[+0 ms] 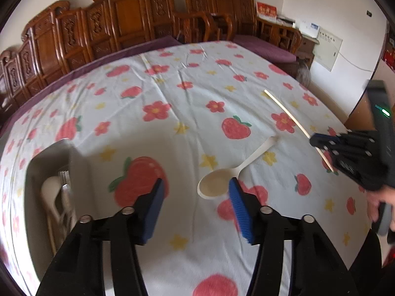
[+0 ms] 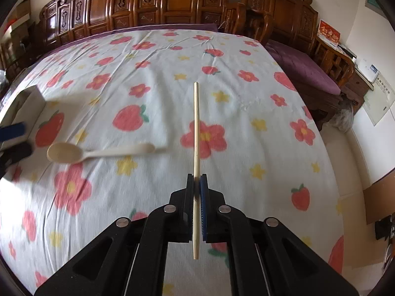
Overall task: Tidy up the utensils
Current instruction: 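Grasp the white plastic spoon with the left gripper while the right holds the chopstick, then carry the white spoon and chopstick over the metal tray with both grippers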
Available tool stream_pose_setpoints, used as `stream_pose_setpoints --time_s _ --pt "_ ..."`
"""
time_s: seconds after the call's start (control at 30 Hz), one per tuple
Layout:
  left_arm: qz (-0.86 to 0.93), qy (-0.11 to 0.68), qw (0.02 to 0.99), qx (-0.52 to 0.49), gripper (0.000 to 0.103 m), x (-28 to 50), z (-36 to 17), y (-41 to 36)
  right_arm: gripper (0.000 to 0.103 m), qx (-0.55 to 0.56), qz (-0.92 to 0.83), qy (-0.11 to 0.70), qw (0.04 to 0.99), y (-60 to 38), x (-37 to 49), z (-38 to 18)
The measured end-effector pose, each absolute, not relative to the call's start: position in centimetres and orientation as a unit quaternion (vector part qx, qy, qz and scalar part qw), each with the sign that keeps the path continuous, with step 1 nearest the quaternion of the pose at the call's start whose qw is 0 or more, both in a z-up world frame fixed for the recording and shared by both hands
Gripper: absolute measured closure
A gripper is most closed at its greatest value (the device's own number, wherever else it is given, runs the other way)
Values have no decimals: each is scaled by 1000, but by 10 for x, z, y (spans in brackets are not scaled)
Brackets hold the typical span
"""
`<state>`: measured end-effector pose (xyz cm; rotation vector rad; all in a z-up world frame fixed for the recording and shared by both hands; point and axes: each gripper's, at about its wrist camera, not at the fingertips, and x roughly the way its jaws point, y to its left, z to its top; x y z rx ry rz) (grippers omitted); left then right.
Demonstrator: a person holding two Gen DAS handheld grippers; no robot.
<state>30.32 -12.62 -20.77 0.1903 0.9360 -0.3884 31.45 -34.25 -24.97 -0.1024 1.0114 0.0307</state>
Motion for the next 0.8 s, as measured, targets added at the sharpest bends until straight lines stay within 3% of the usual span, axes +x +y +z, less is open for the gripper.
stream_pose_setpoints --time_s 0.33,0.53,0.6,0.8 --pt "-187 503 837 105 60 333 -243 -146 97 -29 53 479 876 -341 292 -252" --pt "-195 515 828 111 81 325 -250 -151 97 -17 63 473 879 -342 290 -248" --pt "-197 515 827 110 93 324 -249 -153 97 -13 63 472 879 -343 290 -247" --pt "-198 510 830 107 98 311 -240 -151 97 -10 65 464 883 -345 289 -240"
